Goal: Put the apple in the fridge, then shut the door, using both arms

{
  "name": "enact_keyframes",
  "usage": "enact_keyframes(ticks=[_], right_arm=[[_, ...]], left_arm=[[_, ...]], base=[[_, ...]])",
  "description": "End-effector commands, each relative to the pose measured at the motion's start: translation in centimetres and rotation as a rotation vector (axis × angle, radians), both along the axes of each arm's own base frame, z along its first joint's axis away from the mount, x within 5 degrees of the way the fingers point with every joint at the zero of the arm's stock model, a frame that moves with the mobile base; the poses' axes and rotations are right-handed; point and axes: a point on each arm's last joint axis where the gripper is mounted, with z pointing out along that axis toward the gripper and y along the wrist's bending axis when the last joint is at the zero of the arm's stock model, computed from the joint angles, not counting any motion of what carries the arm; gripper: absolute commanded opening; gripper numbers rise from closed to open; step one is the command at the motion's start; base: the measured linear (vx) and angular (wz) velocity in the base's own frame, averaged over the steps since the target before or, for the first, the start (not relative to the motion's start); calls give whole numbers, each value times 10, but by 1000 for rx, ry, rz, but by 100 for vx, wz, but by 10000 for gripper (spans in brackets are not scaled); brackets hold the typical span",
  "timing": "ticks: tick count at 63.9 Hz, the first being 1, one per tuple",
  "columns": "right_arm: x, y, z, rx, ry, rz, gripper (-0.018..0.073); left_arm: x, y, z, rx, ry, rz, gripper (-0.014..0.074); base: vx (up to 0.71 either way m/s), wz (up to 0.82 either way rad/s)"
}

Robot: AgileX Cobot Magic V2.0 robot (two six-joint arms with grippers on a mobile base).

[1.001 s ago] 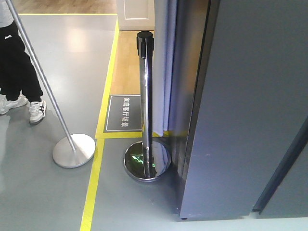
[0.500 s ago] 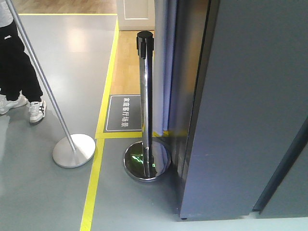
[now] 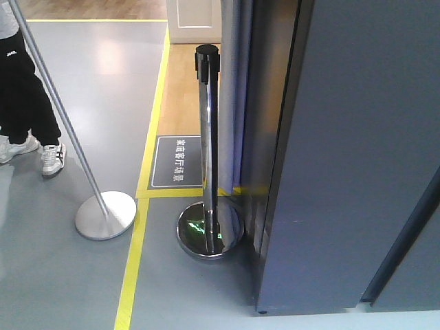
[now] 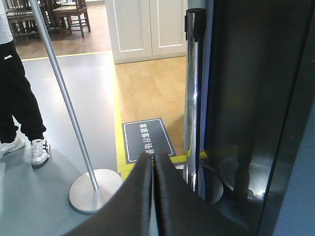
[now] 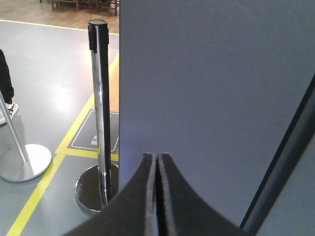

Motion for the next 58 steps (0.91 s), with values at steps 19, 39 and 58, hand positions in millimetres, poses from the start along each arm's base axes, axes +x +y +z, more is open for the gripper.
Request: enact_keyframes(ticks=[19,39,58], right_arm=[[-2,-11,13,-27,-78,-120,-6],[-7,-11,-42,9,-160,-130,-6],[-23,-8,-91,8,-146,-81,-6]], left_arm=[[1,0,1,-17,-64,-4,-5],[1,0,1,-17,-64,-4,-5],[1,0,1,-17,-64,-4,-5]], base=[[0,0],[0,0],[0,0]])
